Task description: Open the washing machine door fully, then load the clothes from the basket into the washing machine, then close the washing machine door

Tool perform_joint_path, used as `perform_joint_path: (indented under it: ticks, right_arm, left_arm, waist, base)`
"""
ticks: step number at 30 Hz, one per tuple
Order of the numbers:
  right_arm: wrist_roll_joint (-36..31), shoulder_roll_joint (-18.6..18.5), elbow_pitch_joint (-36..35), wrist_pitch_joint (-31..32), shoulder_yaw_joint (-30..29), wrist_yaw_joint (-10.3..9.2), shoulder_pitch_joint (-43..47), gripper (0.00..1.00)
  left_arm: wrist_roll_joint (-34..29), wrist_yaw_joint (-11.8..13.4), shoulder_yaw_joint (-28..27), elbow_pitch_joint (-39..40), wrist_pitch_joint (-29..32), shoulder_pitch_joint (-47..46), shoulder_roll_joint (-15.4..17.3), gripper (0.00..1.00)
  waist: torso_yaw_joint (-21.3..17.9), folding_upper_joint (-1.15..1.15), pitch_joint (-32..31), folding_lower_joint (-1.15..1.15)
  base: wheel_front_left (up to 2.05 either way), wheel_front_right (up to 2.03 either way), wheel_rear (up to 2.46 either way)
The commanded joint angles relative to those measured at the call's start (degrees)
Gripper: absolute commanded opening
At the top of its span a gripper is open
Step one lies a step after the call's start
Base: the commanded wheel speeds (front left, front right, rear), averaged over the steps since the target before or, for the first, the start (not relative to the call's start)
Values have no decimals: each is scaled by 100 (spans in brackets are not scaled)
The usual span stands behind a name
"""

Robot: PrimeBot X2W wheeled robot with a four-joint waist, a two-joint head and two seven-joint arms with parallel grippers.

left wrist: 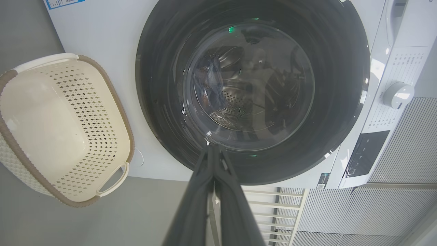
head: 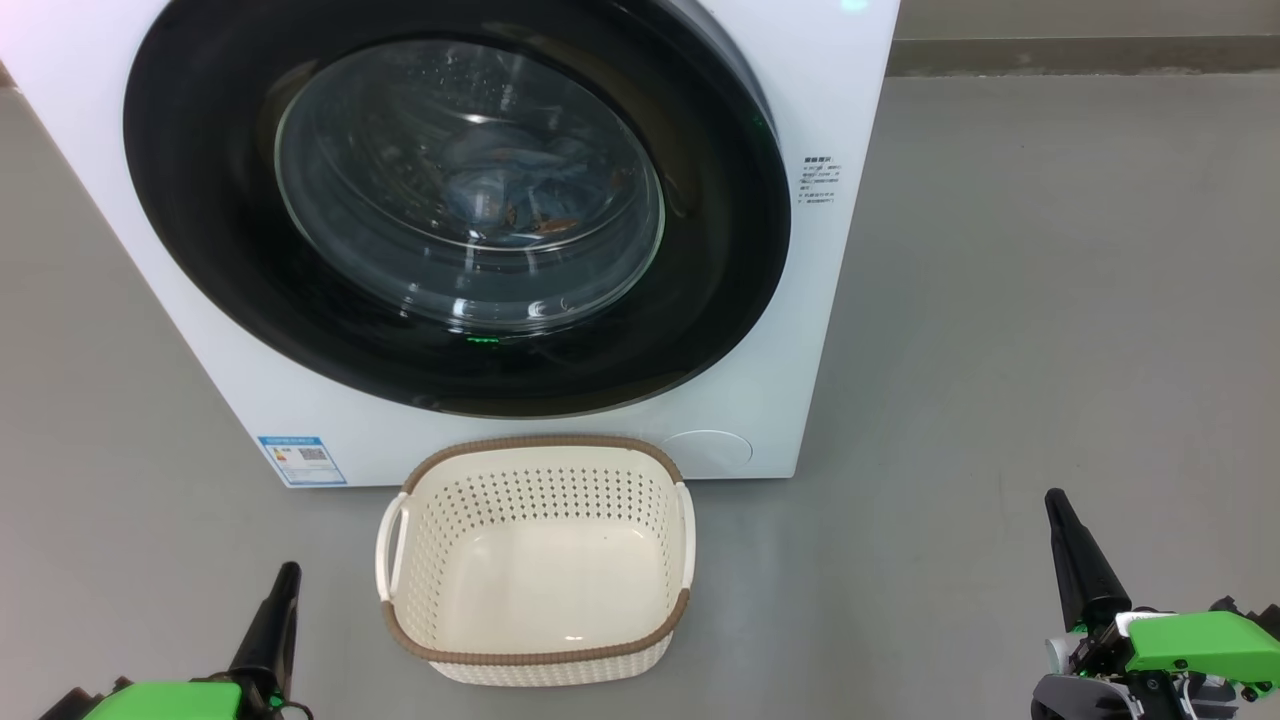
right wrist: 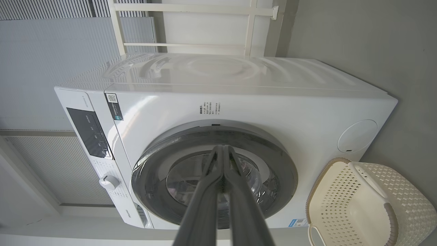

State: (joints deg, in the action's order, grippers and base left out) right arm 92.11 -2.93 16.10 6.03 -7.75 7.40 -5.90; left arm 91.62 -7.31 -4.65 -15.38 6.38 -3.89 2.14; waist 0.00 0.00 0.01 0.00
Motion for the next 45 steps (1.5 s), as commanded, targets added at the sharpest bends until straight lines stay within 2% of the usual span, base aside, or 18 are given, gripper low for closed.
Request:
perform_joint_path:
  ticks: [1, 45]
  right_arm:
    - [12, -8, -169, 39, 130, 9, -75, 0]
    - [8, -4, -169, 43, 125, 9, -75, 0]
  left_arm:
    - [45, -13, -198, 98, 18, -276, 74, 0]
    - [45, -14, -198, 97, 18, -276, 74, 0]
  waist:
    - [0, 0, 0, 0]
    - [0, 0, 0, 0]
  base:
    - [0, 0, 0]
    - [0, 0, 0]
